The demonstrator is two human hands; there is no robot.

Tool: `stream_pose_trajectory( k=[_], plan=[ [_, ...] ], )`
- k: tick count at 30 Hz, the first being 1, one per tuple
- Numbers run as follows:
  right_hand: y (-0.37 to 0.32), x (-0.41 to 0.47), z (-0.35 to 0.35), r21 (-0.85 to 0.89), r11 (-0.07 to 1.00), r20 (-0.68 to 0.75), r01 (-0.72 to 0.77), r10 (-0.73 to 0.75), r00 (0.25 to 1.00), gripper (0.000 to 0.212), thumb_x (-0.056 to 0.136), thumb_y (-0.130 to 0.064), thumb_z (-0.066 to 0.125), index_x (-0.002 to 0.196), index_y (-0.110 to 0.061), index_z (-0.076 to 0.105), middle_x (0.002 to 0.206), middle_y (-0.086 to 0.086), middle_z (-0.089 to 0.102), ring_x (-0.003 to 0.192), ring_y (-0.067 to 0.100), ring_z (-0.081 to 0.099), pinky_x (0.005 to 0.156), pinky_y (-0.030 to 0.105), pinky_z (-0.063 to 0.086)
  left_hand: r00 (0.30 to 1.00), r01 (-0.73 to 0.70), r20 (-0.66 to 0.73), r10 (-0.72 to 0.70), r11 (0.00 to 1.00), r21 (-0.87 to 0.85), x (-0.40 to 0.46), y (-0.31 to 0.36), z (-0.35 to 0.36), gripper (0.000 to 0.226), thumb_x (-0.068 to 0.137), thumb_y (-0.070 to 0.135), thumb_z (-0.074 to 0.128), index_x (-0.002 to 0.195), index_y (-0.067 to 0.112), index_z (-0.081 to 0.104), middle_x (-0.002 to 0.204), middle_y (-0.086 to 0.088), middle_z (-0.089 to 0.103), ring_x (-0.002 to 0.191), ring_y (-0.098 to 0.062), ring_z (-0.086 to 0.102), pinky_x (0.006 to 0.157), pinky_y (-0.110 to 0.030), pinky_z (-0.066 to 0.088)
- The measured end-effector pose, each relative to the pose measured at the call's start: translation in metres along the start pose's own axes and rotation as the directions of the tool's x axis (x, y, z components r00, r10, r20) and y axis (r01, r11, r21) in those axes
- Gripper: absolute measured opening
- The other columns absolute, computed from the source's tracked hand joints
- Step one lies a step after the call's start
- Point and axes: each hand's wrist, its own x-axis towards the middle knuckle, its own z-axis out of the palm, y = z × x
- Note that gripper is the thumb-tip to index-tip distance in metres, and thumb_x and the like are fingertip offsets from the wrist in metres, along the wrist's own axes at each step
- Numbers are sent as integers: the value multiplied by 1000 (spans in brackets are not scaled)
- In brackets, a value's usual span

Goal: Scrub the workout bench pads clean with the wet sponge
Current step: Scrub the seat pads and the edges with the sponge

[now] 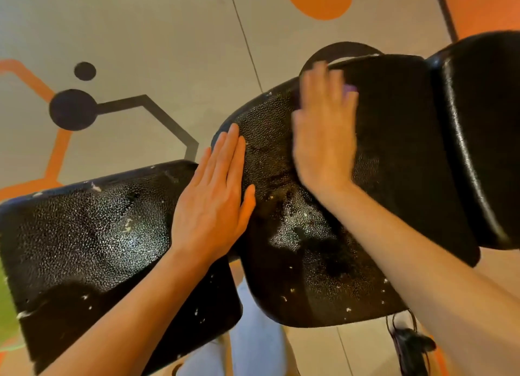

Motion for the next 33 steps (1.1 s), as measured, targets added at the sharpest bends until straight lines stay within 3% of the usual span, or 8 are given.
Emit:
stream_pose_trajectory(
  k=[4,7,10,13,16,22,27,33],
  plan=[
    [10,3,3,-9,873,142,488,-482,864,53,103,-29,22,153,-13,15,161,8,15,149,25,11,122,46,10,1000,-10,2,10,1000,3,1,0,0,68,102,39,34,156,5,9,165,-12,3,153,-22,4,124,-39,11],
    [81,18,2,-24,995,120,98,-95,988,59,98,-29,18,153,-10,14,161,12,14,149,29,11,121,49,10,1000,-6,2,6,1000,-4,0,-1,0,69,102,41,29,156,6,7,165,-10,1,153,-22,2,124,-40,11],
    [66,14,-3,48,949,15,-312,311,950,57,99,-28,16,153,-8,15,161,14,13,149,31,11,120,51,13,1000,-5,-1,5,1000,-29,0,-1,-1,68,101,41,30,156,7,9,165,-9,3,153,-21,3,125,-39,9],
    [-10,-6,5,27,994,6,105,-105,994,54,100,-29,20,152,-11,21,159,13,20,148,32,16,120,50,16,1000,-7,-6,7,999,-44,-3,-6,-9,68,100,39,33,156,6,12,165,-9,6,153,-21,3,125,-38,2],
    [-10,-16,2,122,820,135,558,-571,810,52,103,-29,29,152,-15,23,161,7,19,149,25,13,122,45,10,998,67,-10,-67,997,-42,-24,-21,-20,68,99,38,36,156,7,14,165,-8,7,153,-21,2,124,-36,-2],
    [40,-10,-8,86,984,58,-154,149,987,53,102,-26,22,152,-10,19,161,13,13,149,30,8,121,51,9,994,105,30,-105,994,-22,-58,-37,-19,67,97,37,36,154,7,20,163,-9,15,152,-22,5,124,-32,-4],
    [-64,-22,8,143,901,21,409,-416,909,49,102,-26,30,150,-16,32,158,10,25,148,31,18,121,48,12,995,96,7,-96,995,-12,-57,-37,-19,66,98,35,39,153,5,22,162,-12,19,152,-23,9,125,-34,1],
    [-23,-134,-9,158,860,211,486,-510,834,52,100,-27,35,151,-24,28,160,5,21,148,29,15,119,49,17,997,71,-25,-71,997,-23,-58,-35,-21,63,98,32,41,151,2,26,159,-13,26,151,-24,16,125,-38,7]
  ],
)
